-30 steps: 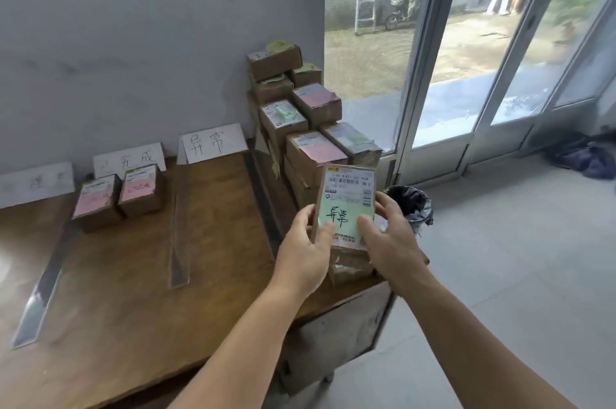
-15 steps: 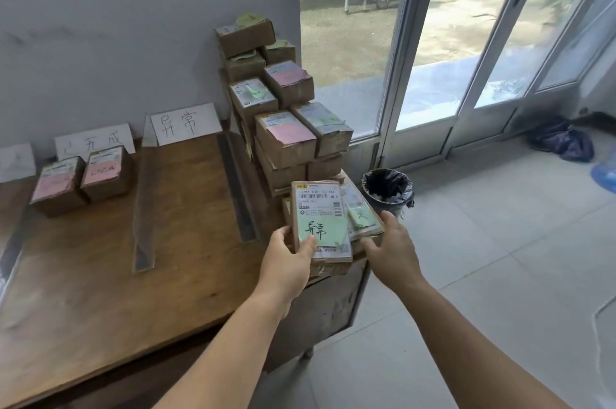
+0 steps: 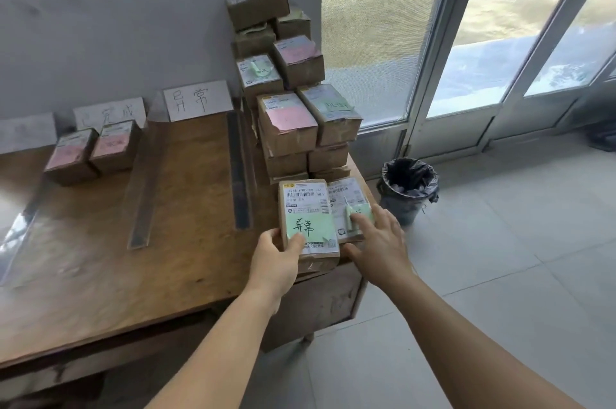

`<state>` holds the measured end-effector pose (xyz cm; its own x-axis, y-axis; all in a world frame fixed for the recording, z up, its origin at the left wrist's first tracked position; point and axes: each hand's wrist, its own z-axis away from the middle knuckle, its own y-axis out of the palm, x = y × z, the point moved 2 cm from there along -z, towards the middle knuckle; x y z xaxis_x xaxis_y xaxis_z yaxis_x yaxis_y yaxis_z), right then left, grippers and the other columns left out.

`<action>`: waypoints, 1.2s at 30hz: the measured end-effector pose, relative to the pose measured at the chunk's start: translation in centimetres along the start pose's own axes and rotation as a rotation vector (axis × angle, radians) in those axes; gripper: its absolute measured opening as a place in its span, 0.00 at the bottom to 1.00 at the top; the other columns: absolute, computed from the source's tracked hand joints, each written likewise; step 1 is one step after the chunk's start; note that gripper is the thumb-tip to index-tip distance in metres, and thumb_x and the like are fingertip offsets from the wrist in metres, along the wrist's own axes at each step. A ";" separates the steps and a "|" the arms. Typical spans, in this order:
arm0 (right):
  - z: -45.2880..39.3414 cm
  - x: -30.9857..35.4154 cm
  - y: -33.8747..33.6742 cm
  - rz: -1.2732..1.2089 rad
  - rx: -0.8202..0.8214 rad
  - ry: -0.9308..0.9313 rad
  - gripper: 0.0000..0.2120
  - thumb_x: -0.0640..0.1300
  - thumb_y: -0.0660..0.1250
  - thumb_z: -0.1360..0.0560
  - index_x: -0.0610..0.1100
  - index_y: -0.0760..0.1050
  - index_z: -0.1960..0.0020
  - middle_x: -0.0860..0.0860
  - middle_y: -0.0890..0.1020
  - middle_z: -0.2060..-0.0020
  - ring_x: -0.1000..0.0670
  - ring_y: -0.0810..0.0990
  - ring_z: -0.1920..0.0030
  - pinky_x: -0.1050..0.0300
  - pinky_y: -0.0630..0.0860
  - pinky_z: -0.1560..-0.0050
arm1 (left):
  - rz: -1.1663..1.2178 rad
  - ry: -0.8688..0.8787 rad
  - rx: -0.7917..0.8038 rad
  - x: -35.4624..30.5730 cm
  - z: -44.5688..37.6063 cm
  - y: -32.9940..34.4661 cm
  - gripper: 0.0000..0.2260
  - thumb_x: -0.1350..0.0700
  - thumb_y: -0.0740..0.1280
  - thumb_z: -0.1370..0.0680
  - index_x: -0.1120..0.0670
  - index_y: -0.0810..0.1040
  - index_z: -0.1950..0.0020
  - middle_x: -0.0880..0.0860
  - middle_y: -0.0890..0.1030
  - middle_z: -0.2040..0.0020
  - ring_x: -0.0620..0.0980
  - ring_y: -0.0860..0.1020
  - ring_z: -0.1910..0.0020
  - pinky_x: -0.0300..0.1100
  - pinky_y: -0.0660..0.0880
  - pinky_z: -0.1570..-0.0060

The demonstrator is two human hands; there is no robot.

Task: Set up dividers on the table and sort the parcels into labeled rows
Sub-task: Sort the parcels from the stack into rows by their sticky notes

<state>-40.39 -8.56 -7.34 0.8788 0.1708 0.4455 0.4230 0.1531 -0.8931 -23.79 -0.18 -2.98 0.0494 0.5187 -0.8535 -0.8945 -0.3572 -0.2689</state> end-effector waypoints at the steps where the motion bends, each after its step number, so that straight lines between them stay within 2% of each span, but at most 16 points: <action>1: 0.0 0.0 0.0 -0.003 0.012 -0.017 0.28 0.53 0.65 0.27 0.58 0.62 0.29 0.49 0.50 0.24 0.46 0.45 0.25 0.45 0.48 0.26 | 0.001 -0.006 -0.003 0.1 -0.1 0.0 0.23 0.48 0.64 0.21 0.51 0.63 0.28 0.48 0.77 0.41 0.43 0.74 0.52 0.37 0.69 0.55; 4: 0.1 -0.2 0.2 -0.030 0.015 -0.038 0.24 0.48 0.64 0.26 0.62 0.66 0.33 0.49 0.51 0.24 0.46 0.46 0.26 0.45 0.49 0.27 | 0.006 -0.006 -0.007 0.2 -0.2 0.0 0.23 0.48 0.64 0.21 0.51 0.63 0.28 0.48 0.78 0.41 0.41 0.74 0.56 0.33 0.69 0.62; 6: 0.0 -0.4 0.3 -0.054 0.014 -0.038 0.22 0.47 0.63 0.26 0.64 0.67 0.34 0.50 0.51 0.24 0.47 0.46 0.26 0.44 0.50 0.28 | 0.011 -0.005 -0.012 0.2 -0.3 0.0 0.23 0.47 0.64 0.21 0.51 0.63 0.28 0.47 0.77 0.43 0.41 0.74 0.55 0.35 0.69 0.58; 9: -0.3 -0.4 0.6 -0.073 0.030 -0.029 0.21 0.53 0.64 0.26 0.66 0.66 0.35 0.50 0.50 0.24 0.47 0.45 0.26 0.42 0.50 0.29 | 0.014 -0.011 -0.016 0.4 -0.5 -0.1 0.23 0.47 0.64 0.20 0.51 0.62 0.28 0.48 0.78 0.41 0.43 0.74 0.50 0.39 0.69 0.53; 11: -0.6 -0.3 0.9 -0.066 0.036 -0.021 0.24 0.59 0.66 0.29 0.67 0.65 0.35 0.50 0.49 0.24 0.46 0.45 0.27 0.42 0.51 0.29 | 0.010 -0.009 -0.015 0.4 -0.5 -0.1 0.23 0.48 0.64 0.20 0.51 0.63 0.28 0.47 0.78 0.43 0.41 0.75 0.53 0.34 0.69 0.59; 12: -0.7 -0.2 1.2 -0.054 0.034 -0.018 0.25 0.61 0.67 0.30 0.66 0.64 0.35 0.49 0.48 0.24 0.45 0.46 0.26 0.42 0.52 0.29 | 0.008 -0.010 -0.015 0.4 -0.5 -0.1 0.23 0.48 0.64 0.20 0.51 0.63 0.28 0.47 0.78 0.45 0.40 0.75 0.55 0.33 0.68 0.63; 14: -0.9 0.0 1.6 -0.016 0.018 -0.020 0.27 0.65 0.68 0.32 0.66 0.63 0.36 0.49 0.47 0.24 0.43 0.46 0.26 0.42 0.54 0.29 | 0.005 -0.008 -0.016 0.4 -0.6 -0.1 0.23 0.48 0.64 0.20 0.51 0.63 0.28 0.47 0.78 0.45 0.41 0.75 0.53 0.33 0.69 0.64; 18: -1.0 0.3 2.2 0.041 -0.033 -0.058 0.26 0.64 0.68 0.31 0.62 0.64 0.38 0.44 0.48 0.25 0.40 0.47 0.26 0.42 0.55 0.29 | 0.005 -0.010 -0.013 0.5 -0.9 -0.2 0.23 0.48 0.64 0.21 0.51 0.62 0.28 0.49 0.78 0.40 0.45 0.75 0.45 0.40 0.69 0.54; 22: -1.0 0.7 2.5 0.080 -0.051 -0.067 0.25 0.63 0.66 0.30 0.58 0.64 0.37 0.40 0.49 0.25 0.40 0.49 0.26 0.46 0.54 0.29 | -0.001 -0.004 -0.019 0.4 -1.0 -0.3 0.22 0.48 0.64 0.21 0.50 0.63 0.29 0.46 0.78 0.46 0.40 0.76 0.53 0.34 0.70 0.60; 25: -0.9 0.9 2.2 0.073 -0.042 -0.019 0.26 0.60 0.66 0.30 0.58 0.63 0.35 0.40 0.51 0.25 0.38 0.54 0.29 0.45 0.56 0.31 | 0.005 -0.010 -0.021 0.3 -1.1 -0.3 0.22 0.48 0.65 0.21 0.50 0.64 0.29 0.46 0.78 0.46 0.40 0.76 0.54 0.32 0.70 0.63; 27: -0.6 0.7 1.9 0.069 -0.040 -0.007 0.25 0.57 0.66 0.29 0.58 0.63 0.34 0.42 0.51 0.26 0.37 0.55 0.31 0.44 0.58 0.32 | 0.005 -0.012 -0.024 0.3 -1.0 -0.4 0.22 0.47 0.65 0.21 0.50 0.64 0.29 0.47 0.79 0.44 0.42 0.76 0.51 0.35 0.71 0.60; 31: 0.1 0.1 1.6 0.097 -0.050 -0.029 0.24 0.56 0.64 0.29 0.60 0.64 0.33 0.43 0.53 0.27 0.37 0.57 0.32 0.44 0.60 0.32 | 0.024 -0.027 -0.016 0.4 -0.9 -0.5 0.23 0.47 0.66 0.22 0.48 0.64 0.29 0.50 0.79 0.40 0.49 0.77 0.43 0.46 0.76 0.46; 34: 0.7 -0.4 1.2 0.121 -0.075 -0.067 0.22 0.55 0.62 0.28 0.61 0.66 0.34 0.44 0.57 0.29 0.38 0.58 0.31 0.44 0.59 0.32 | 0.025 -0.014 -0.014 0.4 -0.6 -0.4 0.23 0.47 0.66 0.22 0.47 0.64 0.30 0.50 0.79 0.38 0.49 0.77 0.42 0.47 0.75 0.44; 36: 1.2 -0.6 0.6 0.094 -0.104 -0.066 0.22 0.54 0.63 0.28 0.61 0.67 0.35 0.45 0.59 0.30 0.38 0.59 0.32 0.45 0.60 0.33 | 0.030 0.002 -0.017 0.4 -0.3 -0.3 0.23 0.47 0.66 0.22 0.46 0.64 0.30 0.49 0.78 0.38 0.48 0.76 0.43 0.44 0.75 0.47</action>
<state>-40.92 -7.41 -8.06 0.9006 0.2439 0.3597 0.3632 0.0324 -0.9312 -23.36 -0.11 -3.35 0.0239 0.5060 -0.8622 -0.8880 -0.3854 -0.2508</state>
